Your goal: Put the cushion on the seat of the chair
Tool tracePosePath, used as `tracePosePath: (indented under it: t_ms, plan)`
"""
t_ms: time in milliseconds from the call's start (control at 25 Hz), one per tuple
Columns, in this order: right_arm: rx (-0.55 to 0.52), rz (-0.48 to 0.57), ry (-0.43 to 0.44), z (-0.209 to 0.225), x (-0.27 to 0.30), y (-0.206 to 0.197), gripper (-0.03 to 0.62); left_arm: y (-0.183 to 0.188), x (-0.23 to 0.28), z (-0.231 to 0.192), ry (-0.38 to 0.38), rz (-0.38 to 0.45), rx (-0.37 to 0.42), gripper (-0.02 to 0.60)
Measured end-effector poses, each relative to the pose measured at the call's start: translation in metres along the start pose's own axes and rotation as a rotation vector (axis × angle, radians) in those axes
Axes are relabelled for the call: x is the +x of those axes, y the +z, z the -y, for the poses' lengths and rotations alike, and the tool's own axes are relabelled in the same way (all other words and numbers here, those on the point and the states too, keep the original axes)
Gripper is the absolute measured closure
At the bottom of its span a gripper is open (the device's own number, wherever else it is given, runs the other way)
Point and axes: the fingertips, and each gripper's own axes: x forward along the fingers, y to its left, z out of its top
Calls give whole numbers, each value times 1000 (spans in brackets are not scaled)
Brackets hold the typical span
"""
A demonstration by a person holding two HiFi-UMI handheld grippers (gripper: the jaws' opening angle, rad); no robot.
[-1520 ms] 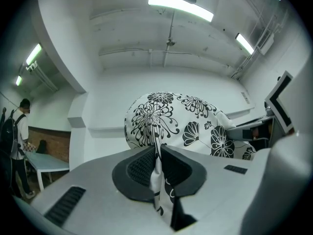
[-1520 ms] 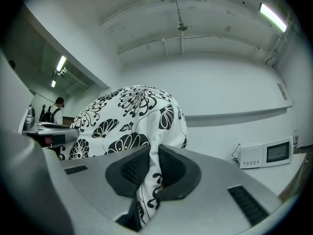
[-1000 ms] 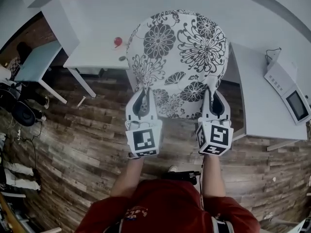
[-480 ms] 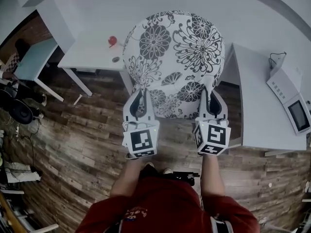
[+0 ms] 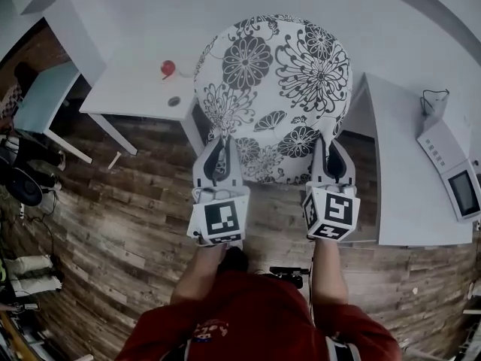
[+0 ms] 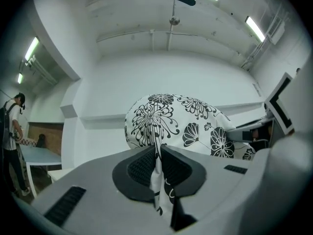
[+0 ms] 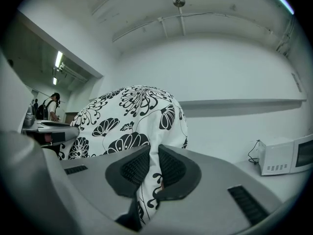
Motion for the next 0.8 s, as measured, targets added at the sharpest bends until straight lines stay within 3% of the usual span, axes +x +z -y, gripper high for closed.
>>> tracePosePath:
  t_ms: [240,800]
  plan:
    - [22,8,75,4,6,-3,545,9,-7,6,82,9,15,538]
    - [3,15,35,0,3,-2,545,2,-4,2,40,-2,25,538]
